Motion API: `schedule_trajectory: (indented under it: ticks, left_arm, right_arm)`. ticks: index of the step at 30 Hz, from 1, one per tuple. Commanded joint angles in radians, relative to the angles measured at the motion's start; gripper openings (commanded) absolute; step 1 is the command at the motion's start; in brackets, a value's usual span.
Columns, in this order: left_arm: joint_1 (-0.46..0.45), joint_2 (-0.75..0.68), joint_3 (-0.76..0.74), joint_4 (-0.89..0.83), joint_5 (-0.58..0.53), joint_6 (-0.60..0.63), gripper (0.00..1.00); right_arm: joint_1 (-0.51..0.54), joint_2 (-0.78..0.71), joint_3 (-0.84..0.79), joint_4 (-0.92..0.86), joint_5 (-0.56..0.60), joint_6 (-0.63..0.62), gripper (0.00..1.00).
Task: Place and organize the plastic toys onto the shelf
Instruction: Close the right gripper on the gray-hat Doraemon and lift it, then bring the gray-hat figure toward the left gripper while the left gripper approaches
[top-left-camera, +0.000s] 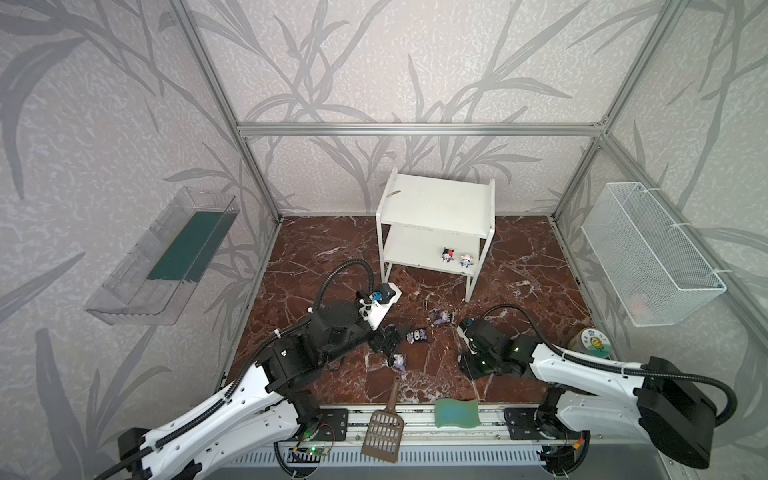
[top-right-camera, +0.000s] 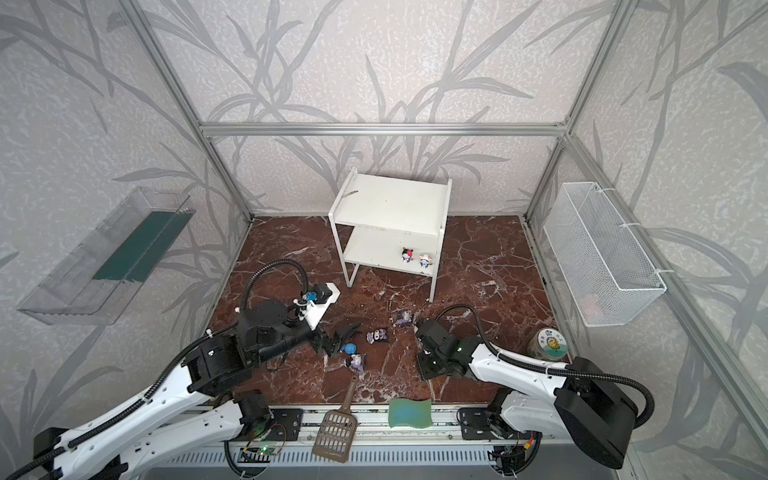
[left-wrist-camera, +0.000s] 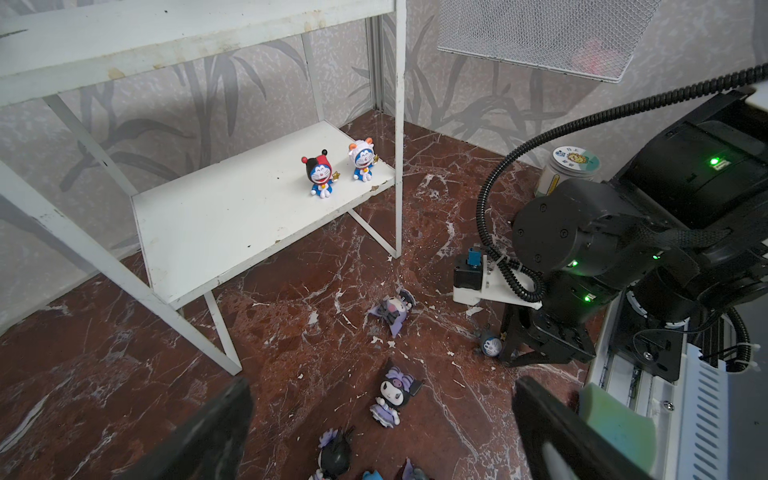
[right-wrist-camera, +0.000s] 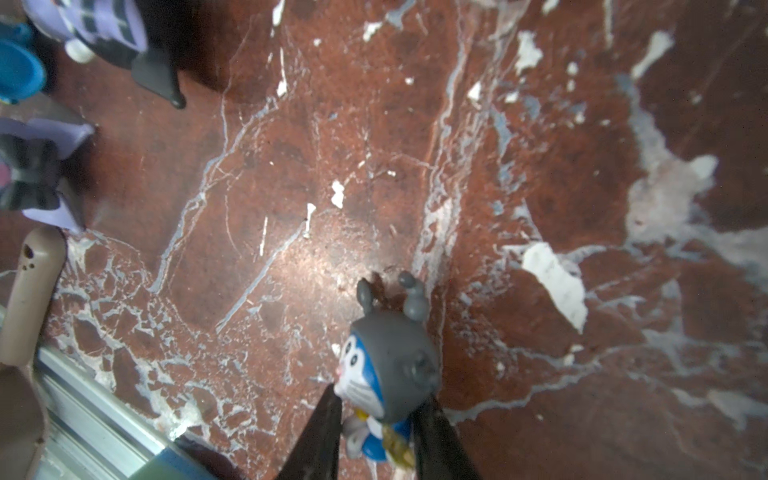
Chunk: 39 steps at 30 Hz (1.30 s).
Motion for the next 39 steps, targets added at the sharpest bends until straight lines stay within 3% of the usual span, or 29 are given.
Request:
schedule_trajectory:
  ticks: [1,6,13,19,24,30,39]
  left_arm:
    - [-0.002,0.0,-0.003,0.012,-0.006,-0.004,0.99]
    - [-0.002,0.001,0.0,0.01,0.005,-0.009,0.99]
    - [-0.002,0.009,-0.016,0.026,0.037,-0.048,0.99]
    - [-0.004,0.062,-0.026,0.061,0.123,-0.094,0.99]
    - [-0.004,0.12,-0.021,0.095,0.229,-0.117,0.99]
    - [-0.004,0.214,0.006,0.109,0.356,-0.146,0.98]
    - [-0.004,0.274,0.047,0.091,0.487,-0.17,0.87]
  right_arm:
    - [0.011,0.004,-0.012,0.014,-0.001,-0.019,0.25]
    - [0.017,-0.026,-0.02,0.039,-0.014,-0.044,0.18]
    - [0.019,-0.161,-0.028,0.136,-0.091,-0.116,0.16]
    - [0.024,-0.335,-0.07,0.336,-0.191,-0.166,0.16]
    - [0.035,-0.391,-0.056,0.399,-0.266,-0.219,0.16]
    - [0.107,-0.427,-0.031,0.434,-0.244,-0.267,0.16]
    - [0.218,-0.475,-0.008,0.451,-0.127,-0.331,0.16]
